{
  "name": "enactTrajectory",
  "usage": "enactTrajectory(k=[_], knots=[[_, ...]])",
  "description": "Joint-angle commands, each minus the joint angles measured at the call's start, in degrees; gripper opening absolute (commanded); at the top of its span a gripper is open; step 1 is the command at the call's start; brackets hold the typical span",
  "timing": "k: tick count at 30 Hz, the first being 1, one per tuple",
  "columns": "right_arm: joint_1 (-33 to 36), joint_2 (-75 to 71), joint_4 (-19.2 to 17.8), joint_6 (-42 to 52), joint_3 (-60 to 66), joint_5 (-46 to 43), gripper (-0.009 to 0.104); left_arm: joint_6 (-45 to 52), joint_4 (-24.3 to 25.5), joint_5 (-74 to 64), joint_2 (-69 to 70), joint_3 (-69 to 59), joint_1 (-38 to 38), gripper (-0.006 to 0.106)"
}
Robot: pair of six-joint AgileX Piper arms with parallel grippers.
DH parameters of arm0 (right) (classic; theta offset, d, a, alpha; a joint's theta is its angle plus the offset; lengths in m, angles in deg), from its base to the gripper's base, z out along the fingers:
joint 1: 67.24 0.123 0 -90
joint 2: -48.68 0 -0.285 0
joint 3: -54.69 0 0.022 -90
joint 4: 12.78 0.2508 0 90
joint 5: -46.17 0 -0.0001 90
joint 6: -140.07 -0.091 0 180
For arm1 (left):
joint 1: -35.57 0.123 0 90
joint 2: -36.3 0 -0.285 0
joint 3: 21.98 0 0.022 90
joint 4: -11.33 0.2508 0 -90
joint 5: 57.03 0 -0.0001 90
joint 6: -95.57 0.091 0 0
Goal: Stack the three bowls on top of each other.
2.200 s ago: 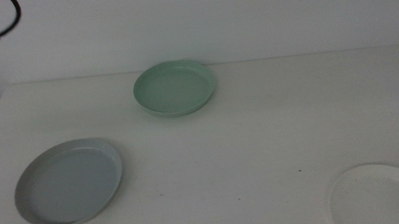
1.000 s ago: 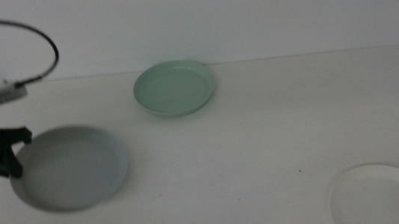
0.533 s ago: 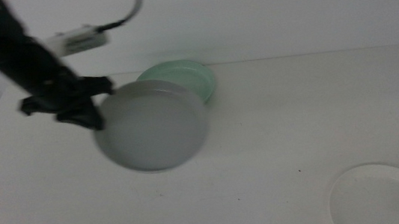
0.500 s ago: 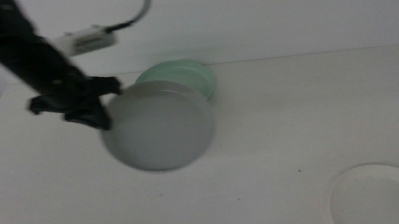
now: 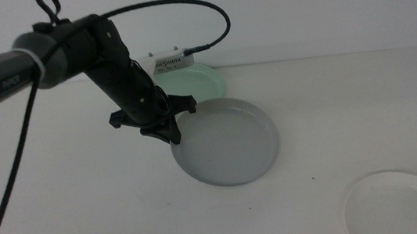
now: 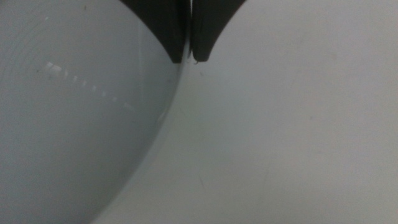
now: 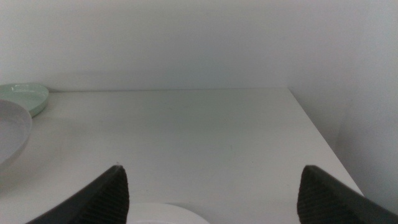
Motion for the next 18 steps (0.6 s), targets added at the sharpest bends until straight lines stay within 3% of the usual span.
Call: enactTrajectory(k=[1, 18], knots=[[-0.3, -0.2, -0.4, 0.3, 0.2, -0.4, 0.093, -0.1, -1.1, 1.5, -0.8, 0.5, -0.2, -0.002], [-0.3, -0.2, -0.4, 0.3, 0.2, -0.4, 0.093, 2.0, -2.6, 2.2, -4.9, 0.5, -0.2, -0.002]])
